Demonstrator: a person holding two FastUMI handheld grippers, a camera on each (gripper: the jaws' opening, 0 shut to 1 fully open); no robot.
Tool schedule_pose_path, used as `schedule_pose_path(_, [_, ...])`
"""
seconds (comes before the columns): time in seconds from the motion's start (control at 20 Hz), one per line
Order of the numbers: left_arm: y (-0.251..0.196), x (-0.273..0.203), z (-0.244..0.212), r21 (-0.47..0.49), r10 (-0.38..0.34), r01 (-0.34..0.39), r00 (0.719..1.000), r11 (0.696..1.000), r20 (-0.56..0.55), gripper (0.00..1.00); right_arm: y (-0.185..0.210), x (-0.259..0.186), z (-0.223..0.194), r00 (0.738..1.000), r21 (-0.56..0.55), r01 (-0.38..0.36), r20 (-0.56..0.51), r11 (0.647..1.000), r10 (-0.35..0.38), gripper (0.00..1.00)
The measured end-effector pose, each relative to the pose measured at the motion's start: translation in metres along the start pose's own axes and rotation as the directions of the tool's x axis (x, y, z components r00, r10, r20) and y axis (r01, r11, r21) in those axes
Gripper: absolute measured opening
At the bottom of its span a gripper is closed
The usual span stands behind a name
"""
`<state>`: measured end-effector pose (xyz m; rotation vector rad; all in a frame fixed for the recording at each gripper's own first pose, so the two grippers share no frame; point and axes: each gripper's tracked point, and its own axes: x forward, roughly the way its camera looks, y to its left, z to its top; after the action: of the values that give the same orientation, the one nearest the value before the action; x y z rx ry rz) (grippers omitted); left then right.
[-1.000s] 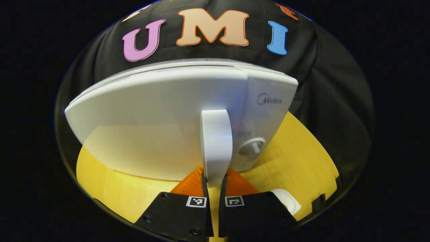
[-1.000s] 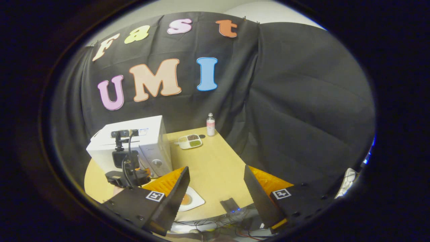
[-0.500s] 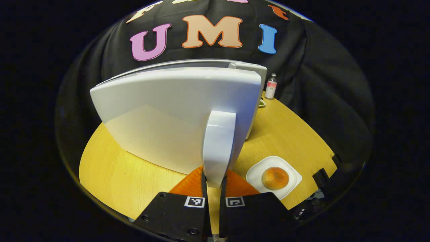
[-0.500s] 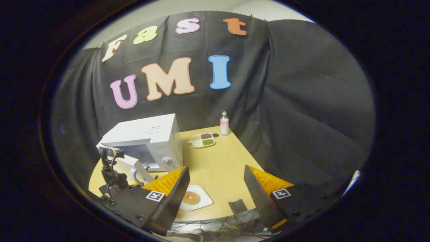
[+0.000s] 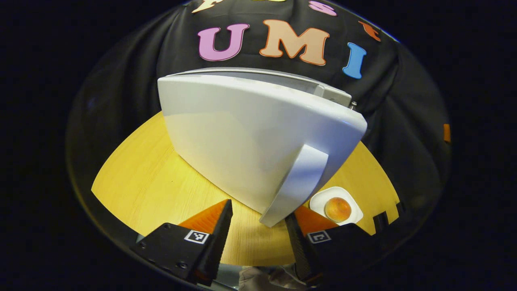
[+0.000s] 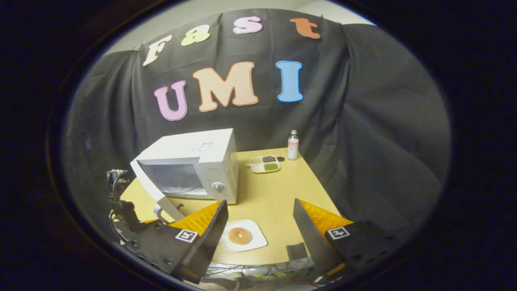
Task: Open the microwave oven with the left hand, put the food in, and close the microwave oven.
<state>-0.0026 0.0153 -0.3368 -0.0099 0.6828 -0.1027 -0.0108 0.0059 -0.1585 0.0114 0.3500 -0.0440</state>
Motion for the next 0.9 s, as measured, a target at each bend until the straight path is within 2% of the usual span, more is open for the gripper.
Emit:
schedule_pose_path(0.15, [0.018,-0.016,-0.001,0.028,0.053,-0.053,0.998,0.998,0.016,0.81,0.008,0.008,-0.005,0.999,-0.019,-0.033,-0.011,0.999,0.032,0.93])
schedule_pose_path(0.3, [0.04,-0.036,-0.007,0.02,0.107,-0.107,0.994,0.994,0.02,0.83,0.019,0.015,-0.012,0.998,-0.032,-0.062,-0.027,0.998,0.061,0.93])
schedule_pose_path(0.4, [0.059,-0.048,-0.01,-0.009,0.149,-0.149,0.989,0.989,0.018,0.84,0.026,0.02,-0.02,0.996,-0.035,-0.075,-0.045,0.997,0.073,0.93])
schedule_pose_path(0.55, [0.089,-0.067,-0.019,-0.067,0.207,-0.206,0.978,0.976,0.005,0.97,0.036,0.027,-0.035,0.993,-0.035,-0.09,-0.077,0.995,0.087,0.93])
schedule_pose_path(0.75, [0.129,-0.093,-0.034,-0.137,0.276,-0.275,0.961,0.952,-0.016,0.98,0.046,0.037,-0.065,0.986,-0.04,-0.105,-0.135,0.994,0.099,0.93])
schedule_pose_path(0.9, [0.152,-0.109,-0.041,-0.202,0.293,-0.293,0.956,0.935,-0.028,0.98,0.051,0.05,-0.092,0.976,-0.037,-0.108,-0.192,0.994,0.099,0.93])
